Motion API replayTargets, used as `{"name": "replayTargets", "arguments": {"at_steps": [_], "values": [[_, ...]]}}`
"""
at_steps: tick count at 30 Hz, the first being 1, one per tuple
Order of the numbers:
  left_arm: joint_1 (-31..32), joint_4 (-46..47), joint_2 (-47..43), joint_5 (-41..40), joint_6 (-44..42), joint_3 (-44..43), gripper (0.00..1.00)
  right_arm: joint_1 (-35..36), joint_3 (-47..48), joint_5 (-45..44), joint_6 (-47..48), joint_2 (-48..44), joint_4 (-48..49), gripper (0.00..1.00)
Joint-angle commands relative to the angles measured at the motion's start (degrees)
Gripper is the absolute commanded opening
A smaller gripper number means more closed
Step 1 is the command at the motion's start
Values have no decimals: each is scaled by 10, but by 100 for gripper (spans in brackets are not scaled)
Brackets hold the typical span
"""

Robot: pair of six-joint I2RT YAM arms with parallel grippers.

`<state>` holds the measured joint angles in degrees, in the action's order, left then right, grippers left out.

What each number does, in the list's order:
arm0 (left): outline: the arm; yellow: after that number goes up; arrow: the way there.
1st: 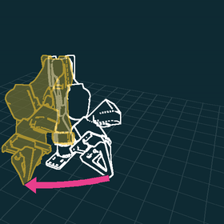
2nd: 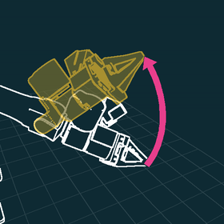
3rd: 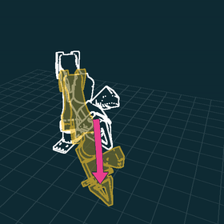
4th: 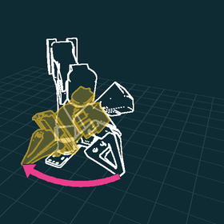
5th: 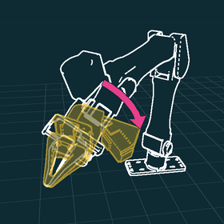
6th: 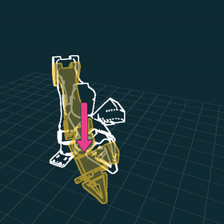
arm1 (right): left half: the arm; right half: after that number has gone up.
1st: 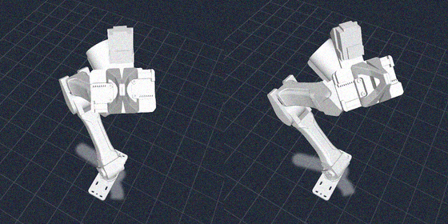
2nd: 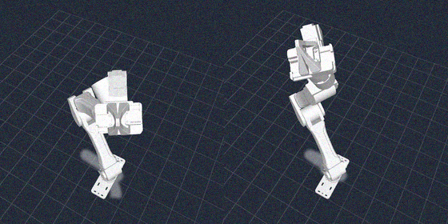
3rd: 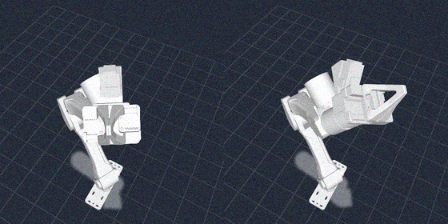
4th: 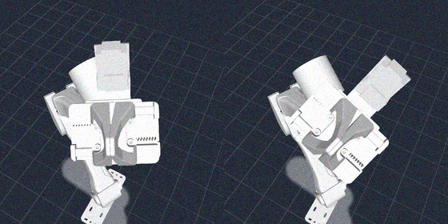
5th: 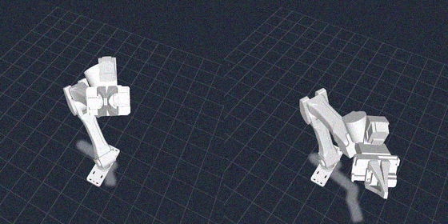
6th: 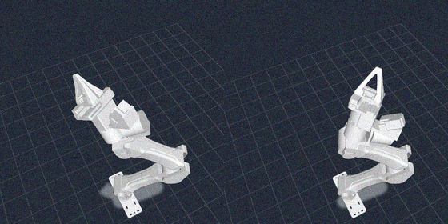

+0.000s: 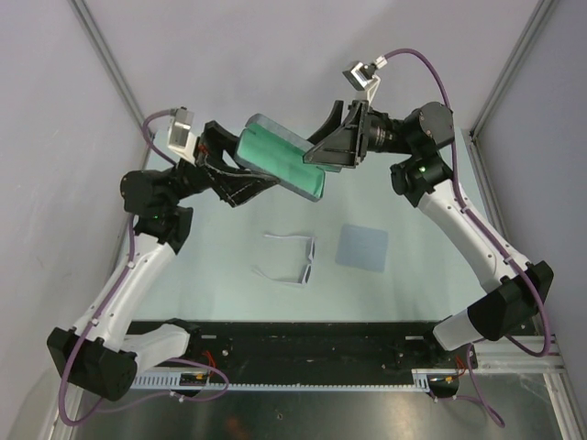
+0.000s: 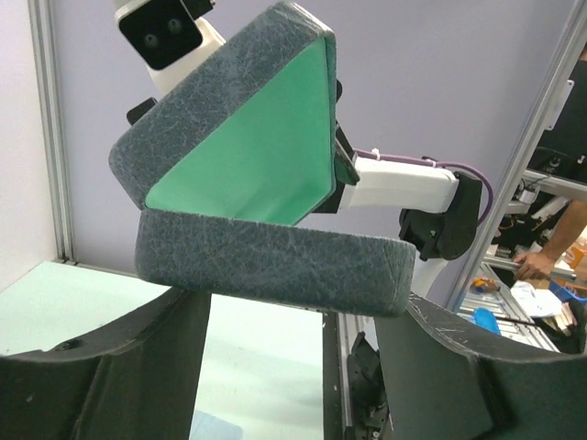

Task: Organize the sunglasses
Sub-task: Open the sunglasses case at the center of the board.

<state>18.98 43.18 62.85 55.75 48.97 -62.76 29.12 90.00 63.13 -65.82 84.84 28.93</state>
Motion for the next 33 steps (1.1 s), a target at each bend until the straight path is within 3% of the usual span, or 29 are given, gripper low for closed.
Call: {"name": "replayTargets", "arguments": {"at_steps": [1, 7, 12, 15, 16, 18, 22, 27, 33], "values": [[-6, -6, 8, 20, -35, -11, 20, -9, 30, -23, -34, -13, 38, 0], [-10, -6, 14, 16, -35, -8, 21, -15, 29, -28, -36, -13, 27, 0], [-13, -6, 20, 9, -33, -8, 29, -27, 25, -35, -37, -14, 17, 0], [-14, -6, 25, -2, -27, -7, 42, -27, 23, -37, -37, -13, 17, 0], [-14, -6, 25, -5, -27, -8, 58, -27, 23, -39, -34, -13, 16, 0], [-14, -6, 27, -6, -26, -9, 64, -29, 24, -43, -15, -13, -5, 0], [-14, -6, 25, -9, -24, -15, 100, -35, 30, -60, 48, -19, -75, 0], [-22, -9, 14, -48, -37, -1, 100, -59, 33, -97, 131, -25, -194, 0], [-98, -26, -4, -105, -23, 84, 100, -129, 16, -134, 227, -37, -302, 0]]}}
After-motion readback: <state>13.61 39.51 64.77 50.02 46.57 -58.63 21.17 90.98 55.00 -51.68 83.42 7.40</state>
